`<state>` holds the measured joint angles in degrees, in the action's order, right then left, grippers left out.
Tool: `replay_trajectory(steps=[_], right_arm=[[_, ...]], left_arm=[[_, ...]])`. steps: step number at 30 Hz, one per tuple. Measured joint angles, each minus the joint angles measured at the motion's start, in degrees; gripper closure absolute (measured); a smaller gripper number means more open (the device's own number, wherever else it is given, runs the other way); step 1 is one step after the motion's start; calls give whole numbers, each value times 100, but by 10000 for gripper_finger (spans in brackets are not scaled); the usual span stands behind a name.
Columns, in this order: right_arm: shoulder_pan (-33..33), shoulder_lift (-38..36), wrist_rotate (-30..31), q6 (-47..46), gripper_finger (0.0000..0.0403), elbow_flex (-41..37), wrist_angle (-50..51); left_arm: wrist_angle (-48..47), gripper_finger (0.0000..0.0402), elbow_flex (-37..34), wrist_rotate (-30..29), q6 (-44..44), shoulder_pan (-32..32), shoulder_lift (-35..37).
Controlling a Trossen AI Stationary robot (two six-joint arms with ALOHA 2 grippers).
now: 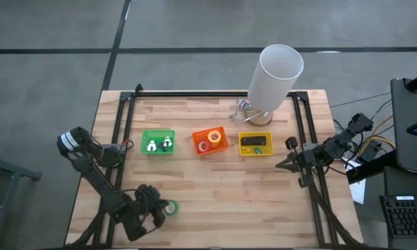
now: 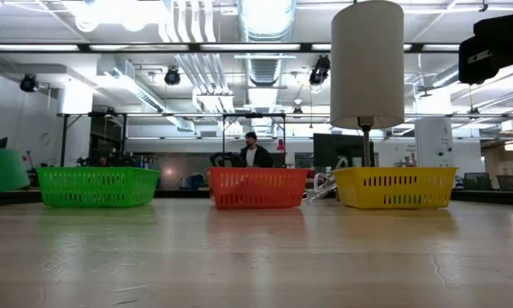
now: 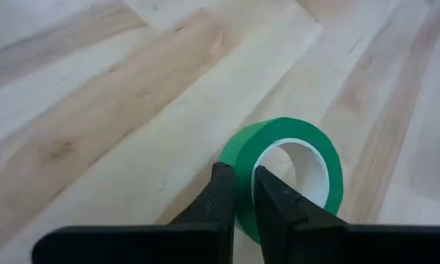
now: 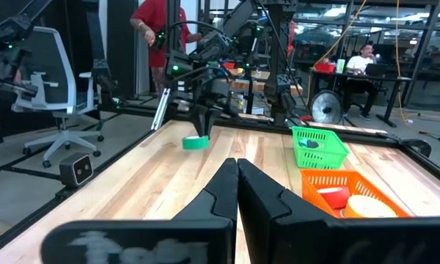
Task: Pick and place Stapler, Stapler remover, tape
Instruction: Put the green tape into the orange basket
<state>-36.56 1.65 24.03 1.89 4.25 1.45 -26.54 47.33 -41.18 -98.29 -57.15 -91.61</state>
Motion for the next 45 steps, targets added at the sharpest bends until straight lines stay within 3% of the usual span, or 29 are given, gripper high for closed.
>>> replay_trajectory(steps=[4,8,13,20,30,40,45], right_arm=[[-1,0,-1,-20,394,0,0],[0,0,0,4,394,0,0],[0,0,0,-19,394,0,0],[0,0,-2,-10,394,0,0],[-1,0,0,5,394,0,-2],[0,0,0,-14,394,0,-2],[-2,0,-1,-21,394,0,-2]], left_arm=[[21,364,-9,-262,98,142,0],[498,345,-197,-1184,111,357,0],[1126,352,-448,-1996,118,828,4],[1875,362,-538,-2511,1264,1779,4],[2296,351,-365,-2470,2977,3349,11],[3116,349,-341,-1765,4313,4404,13],[3200,346,-341,-1367,4421,4692,13]])
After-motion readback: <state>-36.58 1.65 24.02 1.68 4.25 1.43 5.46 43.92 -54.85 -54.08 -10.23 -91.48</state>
